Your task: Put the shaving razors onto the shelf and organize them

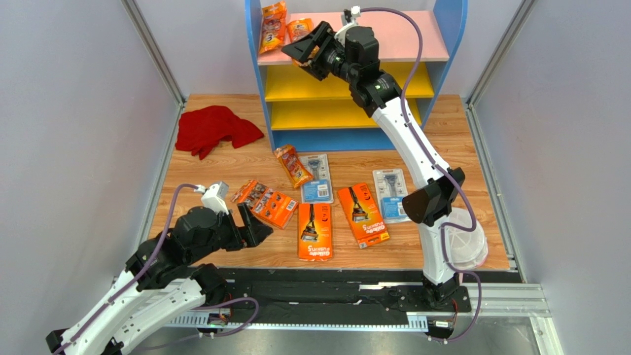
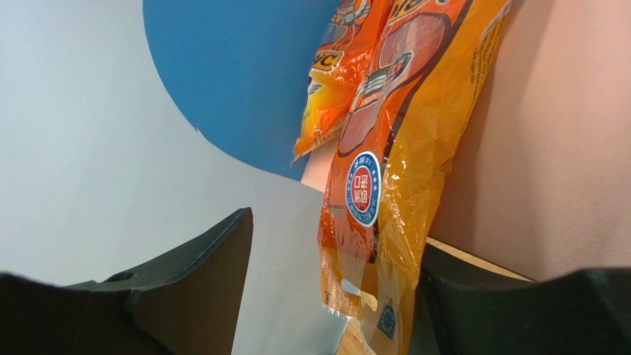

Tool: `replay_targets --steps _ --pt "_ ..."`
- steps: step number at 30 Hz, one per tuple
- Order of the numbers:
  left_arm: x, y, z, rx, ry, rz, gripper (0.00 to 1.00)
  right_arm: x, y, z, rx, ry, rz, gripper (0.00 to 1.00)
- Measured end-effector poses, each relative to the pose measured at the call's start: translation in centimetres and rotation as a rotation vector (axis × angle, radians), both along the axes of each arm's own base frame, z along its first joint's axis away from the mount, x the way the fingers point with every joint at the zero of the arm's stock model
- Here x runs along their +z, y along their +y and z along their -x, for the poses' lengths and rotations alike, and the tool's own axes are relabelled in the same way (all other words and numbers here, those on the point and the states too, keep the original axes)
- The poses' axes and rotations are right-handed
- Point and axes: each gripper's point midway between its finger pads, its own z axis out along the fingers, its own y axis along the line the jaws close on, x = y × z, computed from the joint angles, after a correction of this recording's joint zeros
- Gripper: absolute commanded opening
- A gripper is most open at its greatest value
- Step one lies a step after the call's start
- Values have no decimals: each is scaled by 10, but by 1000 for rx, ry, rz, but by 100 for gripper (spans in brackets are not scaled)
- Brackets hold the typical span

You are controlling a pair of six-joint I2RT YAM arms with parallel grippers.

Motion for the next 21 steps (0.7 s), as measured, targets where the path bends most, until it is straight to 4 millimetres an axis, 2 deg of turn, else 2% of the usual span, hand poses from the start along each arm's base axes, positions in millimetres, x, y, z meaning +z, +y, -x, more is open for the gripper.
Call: replay_targets --steps 3,8,11,21 --pt "0 0 0 -3 2 1 96 -5 3 4 29 13 5 65" --pt "-2 -1 1 -6 6 0 96 -19 8 8 65 40 21 75" --pt "-5 -1 1 -6 11 -5 96 -19 5 16 77 47 26 77" --pt "-12 -3 3 -20 26 -7 96 -18 -9 43 95 45 42 76"
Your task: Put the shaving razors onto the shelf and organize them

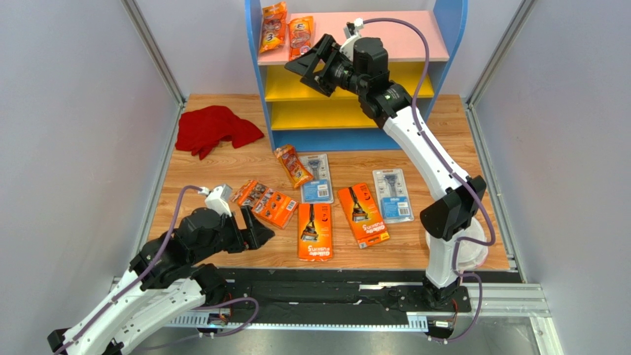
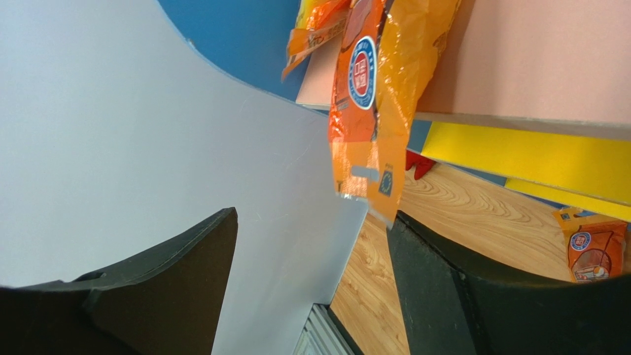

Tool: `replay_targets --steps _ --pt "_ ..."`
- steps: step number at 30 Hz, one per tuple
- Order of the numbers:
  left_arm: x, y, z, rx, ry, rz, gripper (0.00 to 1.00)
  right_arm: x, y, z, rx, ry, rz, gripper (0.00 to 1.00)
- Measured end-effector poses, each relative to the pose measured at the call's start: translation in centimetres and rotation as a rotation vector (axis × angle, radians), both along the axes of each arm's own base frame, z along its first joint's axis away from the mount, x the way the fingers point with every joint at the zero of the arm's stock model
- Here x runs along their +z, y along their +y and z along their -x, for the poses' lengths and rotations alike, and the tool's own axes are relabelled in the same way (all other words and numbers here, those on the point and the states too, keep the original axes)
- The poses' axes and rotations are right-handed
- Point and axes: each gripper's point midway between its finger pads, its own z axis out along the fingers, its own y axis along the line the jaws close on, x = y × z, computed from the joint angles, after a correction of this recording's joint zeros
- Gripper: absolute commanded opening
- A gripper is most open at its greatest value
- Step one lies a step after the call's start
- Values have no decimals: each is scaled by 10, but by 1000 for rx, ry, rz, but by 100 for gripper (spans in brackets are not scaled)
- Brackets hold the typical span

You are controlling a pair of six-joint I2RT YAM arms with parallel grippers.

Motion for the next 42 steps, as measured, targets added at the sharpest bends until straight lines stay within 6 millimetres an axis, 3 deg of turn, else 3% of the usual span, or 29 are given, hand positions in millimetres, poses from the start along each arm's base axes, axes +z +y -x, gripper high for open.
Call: replay_targets --steps 9,11,12,14,21,26,34,42 --pt "-2 -2 2 -9 2 11 96 10 -13 21 0 -34 5 67" --pt "-2 -2 2 -9 0 14 96 10 -15 22 -1 -39 8 60" --pt "-1 -2 1 -10 -3 17 95 9 -15 21 -2 -39 11 52" --pt "-1 -3 2 -12 -3 20 95 7 -16 21 -3 -40 16 49" --pt "-2 -3 2 -15 -2 22 95 4 -20 13 -15 -32 20 20" --pt "-3 -6 2 -22 0 35 95 -4 -18 -3 -27 -20 22 10" --pt "-11 -14 4 -41 26 59 94 -19 -12 -29 -41 6 35 8" --pt "-6 -24 2 -69 25 90 94 -9 -7 -40 -37 -12 5 8"
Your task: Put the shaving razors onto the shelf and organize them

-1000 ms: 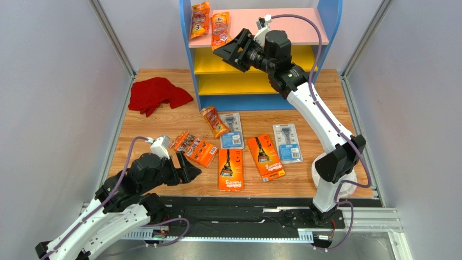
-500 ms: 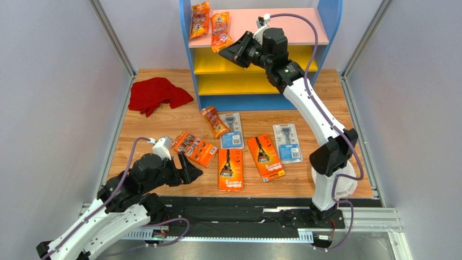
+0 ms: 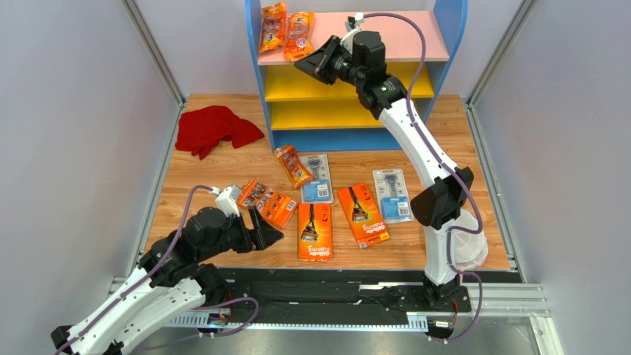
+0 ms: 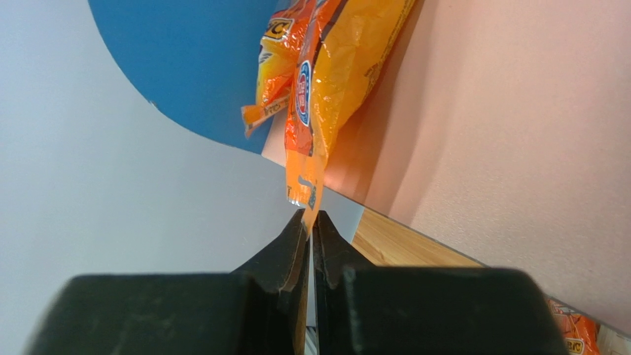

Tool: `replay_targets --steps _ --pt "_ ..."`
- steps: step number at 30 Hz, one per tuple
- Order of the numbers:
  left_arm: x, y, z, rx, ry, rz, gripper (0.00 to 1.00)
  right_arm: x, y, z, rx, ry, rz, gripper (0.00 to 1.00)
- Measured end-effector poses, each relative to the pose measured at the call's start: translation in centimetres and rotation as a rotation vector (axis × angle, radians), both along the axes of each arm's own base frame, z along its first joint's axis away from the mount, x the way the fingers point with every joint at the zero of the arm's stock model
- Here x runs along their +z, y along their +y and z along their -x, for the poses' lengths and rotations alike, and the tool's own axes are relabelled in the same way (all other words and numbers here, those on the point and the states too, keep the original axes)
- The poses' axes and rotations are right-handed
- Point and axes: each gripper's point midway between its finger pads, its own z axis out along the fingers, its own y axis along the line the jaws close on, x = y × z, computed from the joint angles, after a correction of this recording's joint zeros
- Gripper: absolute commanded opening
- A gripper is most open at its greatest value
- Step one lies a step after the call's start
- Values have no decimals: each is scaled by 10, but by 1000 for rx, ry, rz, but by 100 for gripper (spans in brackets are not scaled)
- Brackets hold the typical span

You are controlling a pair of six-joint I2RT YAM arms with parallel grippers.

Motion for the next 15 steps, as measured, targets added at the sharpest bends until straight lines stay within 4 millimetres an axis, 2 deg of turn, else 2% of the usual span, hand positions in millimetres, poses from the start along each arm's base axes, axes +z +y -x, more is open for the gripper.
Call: replay_targets --steps 5,7,9,11,13,15 --pt "1 -2 -1 -5 -1 5 94 3 -1 0 5 -5 -6 9" --pt "2 -2 -1 -5 -4 7 94 -4 -3 0 9 7 1 9" --pt "1 -2 -1 -5 -5 4 95 -20 -4 5 17 42 20 9" --pt "0 -1 -2 -1 -5 -5 95 -49 -11 19 22 103 60 10" --pt "-4 2 -3 11 -1 -24 95 -54 -17 31 30 81 75 11" --pt "-6 5 -4 26 4 -45 95 -65 -29 57 36 100 95 11"
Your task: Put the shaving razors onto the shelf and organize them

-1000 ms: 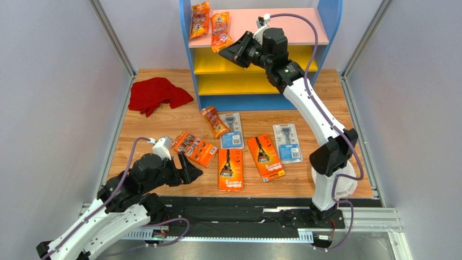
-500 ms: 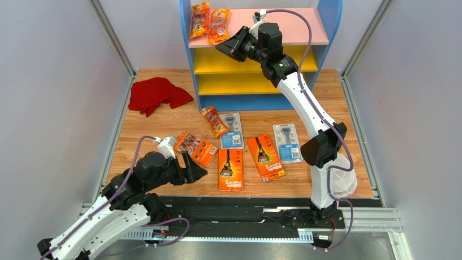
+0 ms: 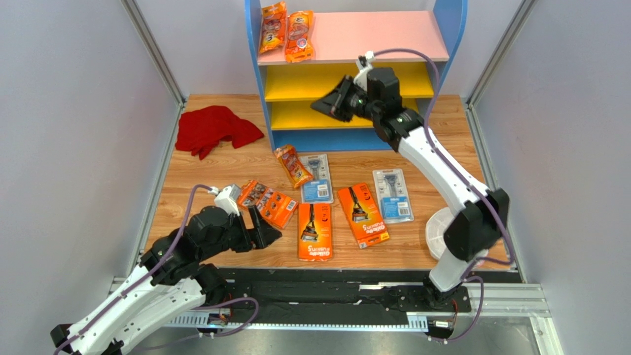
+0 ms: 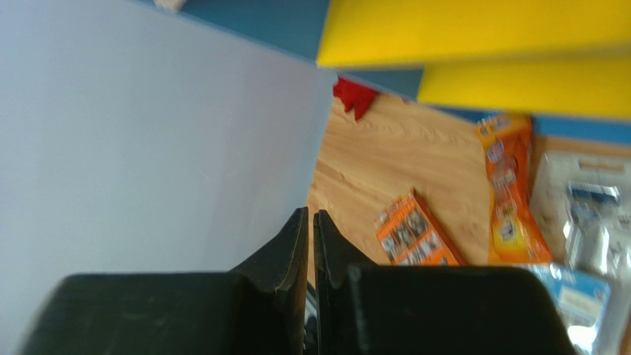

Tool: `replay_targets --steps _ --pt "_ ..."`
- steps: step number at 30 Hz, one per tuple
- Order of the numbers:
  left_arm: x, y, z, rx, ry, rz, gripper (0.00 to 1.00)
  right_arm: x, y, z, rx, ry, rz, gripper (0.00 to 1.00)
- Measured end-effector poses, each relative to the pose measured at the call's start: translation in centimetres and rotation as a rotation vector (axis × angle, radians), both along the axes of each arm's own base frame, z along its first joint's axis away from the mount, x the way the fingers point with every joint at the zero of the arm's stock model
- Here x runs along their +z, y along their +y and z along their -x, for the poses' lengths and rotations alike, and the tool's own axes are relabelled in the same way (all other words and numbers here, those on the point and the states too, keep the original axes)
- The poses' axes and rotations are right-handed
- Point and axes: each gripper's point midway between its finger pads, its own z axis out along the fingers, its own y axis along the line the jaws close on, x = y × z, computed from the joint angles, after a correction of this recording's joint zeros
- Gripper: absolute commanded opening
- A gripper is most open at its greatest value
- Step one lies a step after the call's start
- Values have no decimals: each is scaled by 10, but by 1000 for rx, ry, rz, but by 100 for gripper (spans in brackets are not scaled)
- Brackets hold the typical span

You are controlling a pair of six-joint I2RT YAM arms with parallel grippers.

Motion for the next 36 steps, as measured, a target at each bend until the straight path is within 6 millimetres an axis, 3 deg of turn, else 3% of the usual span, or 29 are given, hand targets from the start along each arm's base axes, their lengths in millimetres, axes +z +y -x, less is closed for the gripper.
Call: replay_targets --steps 6,10,12,13,14,16,17,24,28,33,36 --pt "-6 0 -2 9 24 -33 95 -36 -34 75 11 57 57 13" --pt "-12 -2 -3 3 51 -55 95 -76 -59 121 1 110 113 20" --pt "-12 -2 -3 4 52 -57 95 -94 -72 141 -6 131 137 38" --pt "-12 -2 -3 6 51 -58 95 -101 -77 149 -11 138 145 57" --pt "-12 -2 -4 8 50 -59 95 -107 -82 156 -15 143 153 68" --pt "-12 -1 -5 12 48 -61 95 -118 -93 169 -27 150 168 87" --pt "-13 -1 -5 14 48 -64 95 -121 -98 175 -31 145 174 90" --pt "-16 -6 -11 21 57 -74 96 -122 -116 193 -61 103 182 94" --pt "-14 -17 -18 12 53 -58 96 -134 -119 198 -65 123 191 94" --pt "-4 -41 -44 18 47 35 95 -150 -125 207 -74 150 196 94" --pt "-10 -51 -69 50 64 94 93 -151 -130 213 -81 149 185 95"
